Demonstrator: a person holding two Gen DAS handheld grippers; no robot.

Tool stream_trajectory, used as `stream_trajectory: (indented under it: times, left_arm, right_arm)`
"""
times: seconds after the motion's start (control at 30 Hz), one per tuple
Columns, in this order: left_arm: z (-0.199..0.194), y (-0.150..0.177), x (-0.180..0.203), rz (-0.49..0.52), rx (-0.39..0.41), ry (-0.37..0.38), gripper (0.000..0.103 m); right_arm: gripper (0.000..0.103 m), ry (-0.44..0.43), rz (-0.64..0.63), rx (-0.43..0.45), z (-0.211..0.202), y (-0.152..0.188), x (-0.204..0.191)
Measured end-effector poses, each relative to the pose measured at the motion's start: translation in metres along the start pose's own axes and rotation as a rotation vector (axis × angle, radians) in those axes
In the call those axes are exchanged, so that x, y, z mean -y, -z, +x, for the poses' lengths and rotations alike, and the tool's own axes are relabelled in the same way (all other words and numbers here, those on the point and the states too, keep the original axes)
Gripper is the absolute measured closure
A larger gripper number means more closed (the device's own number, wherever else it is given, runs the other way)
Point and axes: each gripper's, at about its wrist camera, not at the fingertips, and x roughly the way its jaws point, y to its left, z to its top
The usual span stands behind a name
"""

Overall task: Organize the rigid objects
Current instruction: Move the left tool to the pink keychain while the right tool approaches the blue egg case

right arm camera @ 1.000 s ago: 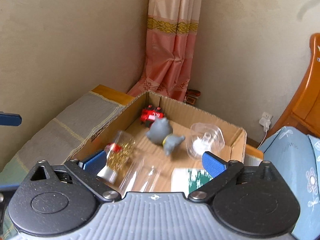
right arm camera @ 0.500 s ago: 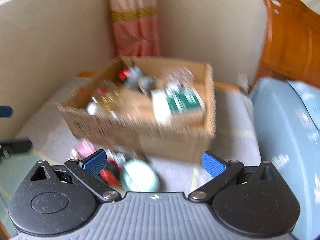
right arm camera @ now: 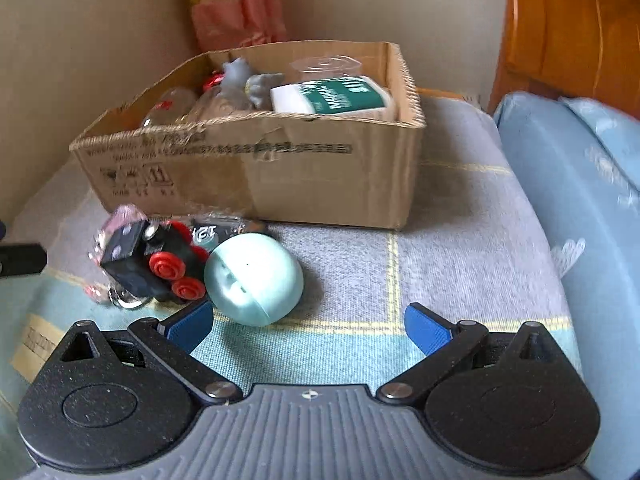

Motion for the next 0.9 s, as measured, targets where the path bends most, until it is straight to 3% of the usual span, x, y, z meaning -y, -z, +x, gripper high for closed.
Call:
stream_trajectory:
  times: [0.1, 0.53, 0.7, 0.9]
  left_arm:
    - [0.009, -0.003, 0.003, 0.012, -0.006, 0.008, 0.001]
    - [0.055, -0.011, 0.016, 0.03, -0.055, 0.065, 0.001]
    - [0.06, -0.005, 0.01, 0.042, -0.067, 0.008, 0.001]
    - [0.052, 0.0, -0.016, -0.013, -0.067, -0.019, 0.001]
  right_arm:
    - [0.0, 0.037, -0.058, 0.009, 0.006, 0.0, -0.008]
    - [0.0, 0.008, -0.082, 0.052, 0.006, 0.002, 0.012]
    - [0.0, 0.008, -0.083, 0.064, 0.006, 0.004, 0.012]
    - [0.0, 0.008, -0.083, 0.07, 0.007, 0.005, 0.012]
